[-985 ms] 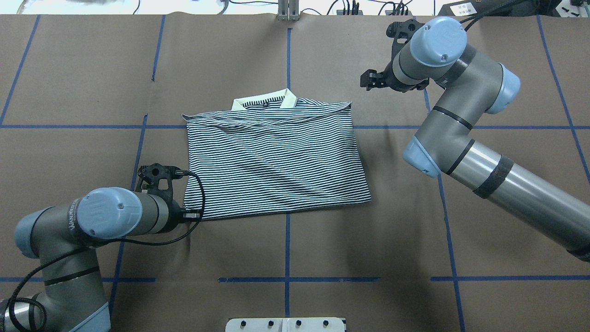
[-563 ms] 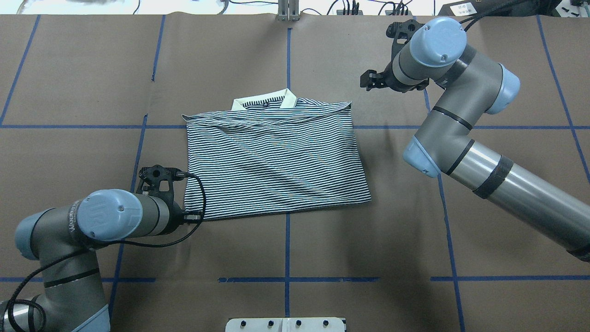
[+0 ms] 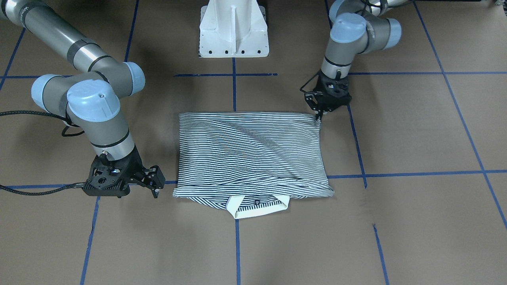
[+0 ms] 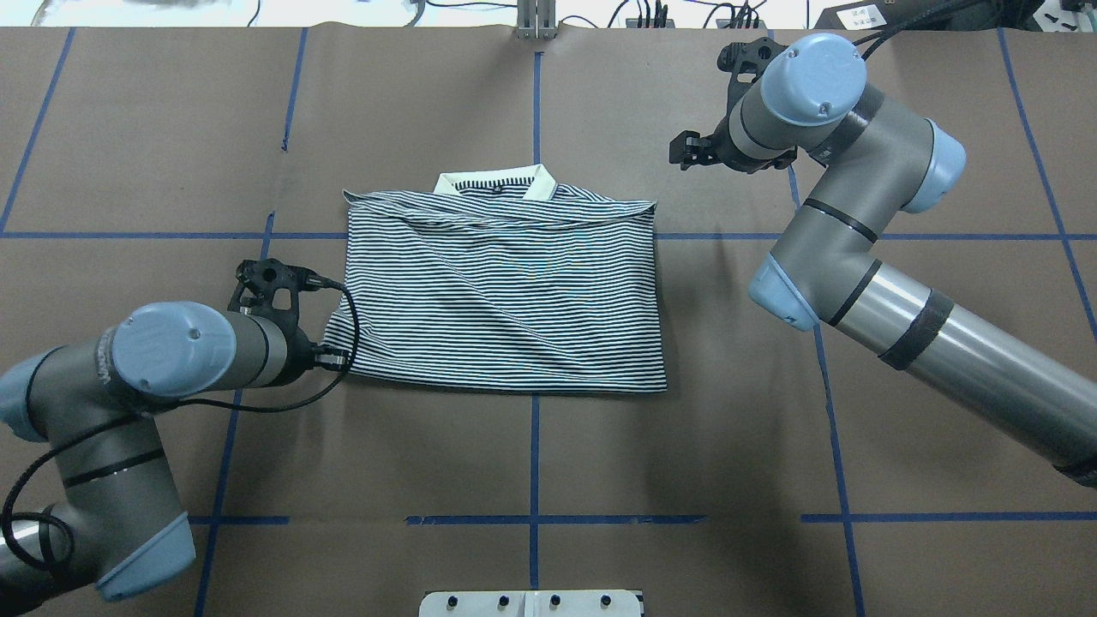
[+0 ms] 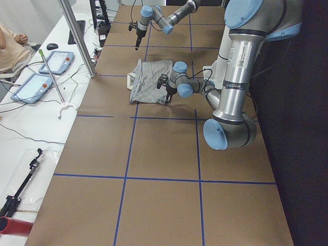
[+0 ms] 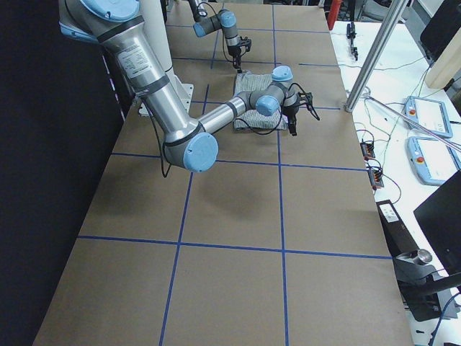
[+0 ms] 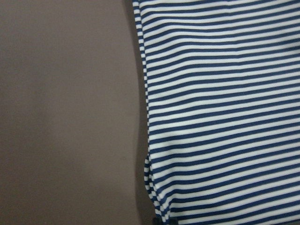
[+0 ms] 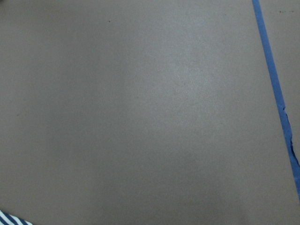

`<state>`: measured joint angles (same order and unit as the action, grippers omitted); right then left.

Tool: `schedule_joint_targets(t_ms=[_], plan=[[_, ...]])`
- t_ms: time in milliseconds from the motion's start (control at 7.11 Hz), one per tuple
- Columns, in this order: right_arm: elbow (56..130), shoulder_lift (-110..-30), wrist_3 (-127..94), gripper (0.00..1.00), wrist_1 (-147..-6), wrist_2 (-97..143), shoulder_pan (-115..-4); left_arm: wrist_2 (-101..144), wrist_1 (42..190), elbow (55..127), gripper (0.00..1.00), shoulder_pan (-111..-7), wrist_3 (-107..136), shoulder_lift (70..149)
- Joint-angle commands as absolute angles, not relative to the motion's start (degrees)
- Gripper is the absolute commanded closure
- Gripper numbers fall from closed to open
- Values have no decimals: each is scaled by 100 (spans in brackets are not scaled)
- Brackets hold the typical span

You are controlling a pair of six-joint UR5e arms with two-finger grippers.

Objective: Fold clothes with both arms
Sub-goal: 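Grasp the side edge with the left gripper and fold it across the shirt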

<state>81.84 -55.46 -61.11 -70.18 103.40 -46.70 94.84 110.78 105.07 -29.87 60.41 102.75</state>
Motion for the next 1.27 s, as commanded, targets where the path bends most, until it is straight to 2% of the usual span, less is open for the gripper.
schedule_joint_targets(t_ms=[0,141,563,704,844,985,1126], plan=[[8165,-5555,-6108,0,-7022,10336,-4676,9492,11101,9612,100,-4029,4892,10815],[8156,-5581,-6117,0,-7014,10327,-4667,9492,11153,8893,100,-4382,4608,11324],[8165,-5625,-6126,0,-7014,10318,-4676,9475,12556,5915,100,-5149,3947,12985],[8165,-5634,-6126,0,-7014,10318,-4684,9422,12803,5471,100,-5237,3824,13103],[8165,-5634,-6126,0,-7014,10318,-4676,9378,12945,5423,100,-5299,3684,13078],[8156,-5625,-6196,0,-7014,10310,-4658,9404,12964,5432,33,-5308,3535,13052],[8156,-5555,-6744,0,-7014,10083,-4536,9430,13120,5475,0,-5343,3298,13034]])
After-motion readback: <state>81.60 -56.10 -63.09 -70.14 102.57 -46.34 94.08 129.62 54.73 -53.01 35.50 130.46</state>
